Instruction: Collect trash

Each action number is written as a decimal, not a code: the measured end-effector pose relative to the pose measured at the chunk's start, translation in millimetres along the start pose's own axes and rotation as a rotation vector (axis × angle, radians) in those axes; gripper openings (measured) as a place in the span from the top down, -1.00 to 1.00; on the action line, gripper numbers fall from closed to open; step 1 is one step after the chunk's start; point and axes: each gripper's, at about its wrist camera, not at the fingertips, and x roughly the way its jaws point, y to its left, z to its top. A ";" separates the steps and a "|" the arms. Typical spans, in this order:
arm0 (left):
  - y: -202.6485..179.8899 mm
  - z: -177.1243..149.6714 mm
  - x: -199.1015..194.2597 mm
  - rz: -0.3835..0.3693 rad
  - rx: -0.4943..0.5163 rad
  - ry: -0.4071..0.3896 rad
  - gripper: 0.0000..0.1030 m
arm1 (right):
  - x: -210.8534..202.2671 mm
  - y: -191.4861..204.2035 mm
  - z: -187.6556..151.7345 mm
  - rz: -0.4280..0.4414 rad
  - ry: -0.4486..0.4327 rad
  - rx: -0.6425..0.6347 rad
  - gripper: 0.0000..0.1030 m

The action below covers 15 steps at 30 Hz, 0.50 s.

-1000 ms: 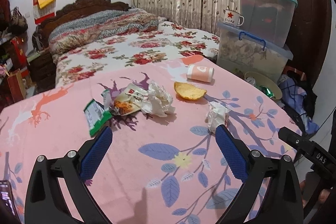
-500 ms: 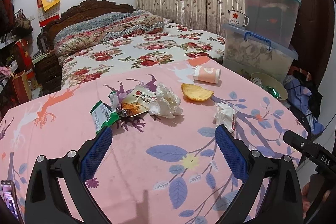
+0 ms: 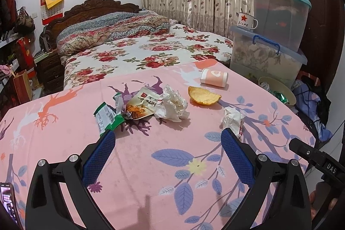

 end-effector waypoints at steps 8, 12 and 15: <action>3.1 -1.9 2.1 0.009 -0.010 0.003 -0.83 | 1.2 0.8 -1.4 0.001 0.003 0.001 -0.88; 4.6 -2.6 3.2 0.014 -0.017 0.007 -0.83 | 1.1 0.8 -1.6 0.001 0.002 -0.001 -0.88; 6.2 -3.1 3.6 0.019 -0.025 0.008 -0.83 | 1.0 1.2 -1.8 0.001 0.003 0.000 -0.88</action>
